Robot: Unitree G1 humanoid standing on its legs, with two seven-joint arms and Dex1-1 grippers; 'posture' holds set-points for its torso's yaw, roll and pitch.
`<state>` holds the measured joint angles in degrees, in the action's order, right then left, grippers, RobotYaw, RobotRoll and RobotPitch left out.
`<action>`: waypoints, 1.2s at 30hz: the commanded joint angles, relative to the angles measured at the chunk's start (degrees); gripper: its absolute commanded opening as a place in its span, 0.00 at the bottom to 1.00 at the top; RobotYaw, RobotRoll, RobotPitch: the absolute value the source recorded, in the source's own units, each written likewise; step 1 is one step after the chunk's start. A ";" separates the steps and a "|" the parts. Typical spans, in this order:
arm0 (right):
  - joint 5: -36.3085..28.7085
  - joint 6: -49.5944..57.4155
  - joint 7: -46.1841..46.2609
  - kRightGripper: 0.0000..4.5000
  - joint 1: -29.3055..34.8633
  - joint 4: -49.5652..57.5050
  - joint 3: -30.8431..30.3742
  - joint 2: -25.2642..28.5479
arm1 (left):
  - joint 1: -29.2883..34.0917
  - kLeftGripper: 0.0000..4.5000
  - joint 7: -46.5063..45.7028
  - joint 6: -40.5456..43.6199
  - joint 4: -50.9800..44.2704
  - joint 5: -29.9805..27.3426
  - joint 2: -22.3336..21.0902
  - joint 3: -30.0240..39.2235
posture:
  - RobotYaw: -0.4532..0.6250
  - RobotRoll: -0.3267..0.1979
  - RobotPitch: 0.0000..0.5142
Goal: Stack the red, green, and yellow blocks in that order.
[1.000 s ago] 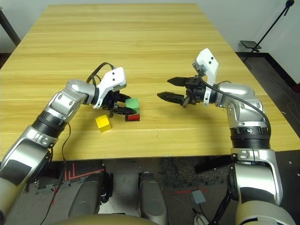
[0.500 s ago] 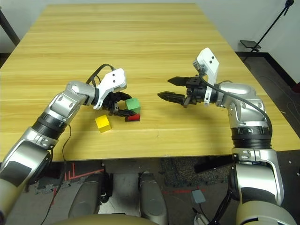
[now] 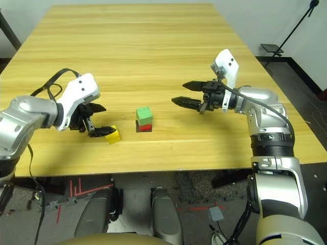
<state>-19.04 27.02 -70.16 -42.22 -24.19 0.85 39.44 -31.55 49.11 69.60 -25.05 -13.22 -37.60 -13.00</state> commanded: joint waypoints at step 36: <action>-1.84 3.15 3.15 1.00 7.76 8.12 3.67 1.88 | -27.18 0.45 6.73 -5.32 16.14 -5.86 1.40 -7.83 | 0.52 0.59 0.15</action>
<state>-20.16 29.70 -67.36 -35.03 -17.10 3.77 41.08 -57.47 55.13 63.07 -10.39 -18.54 -36.98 -19.57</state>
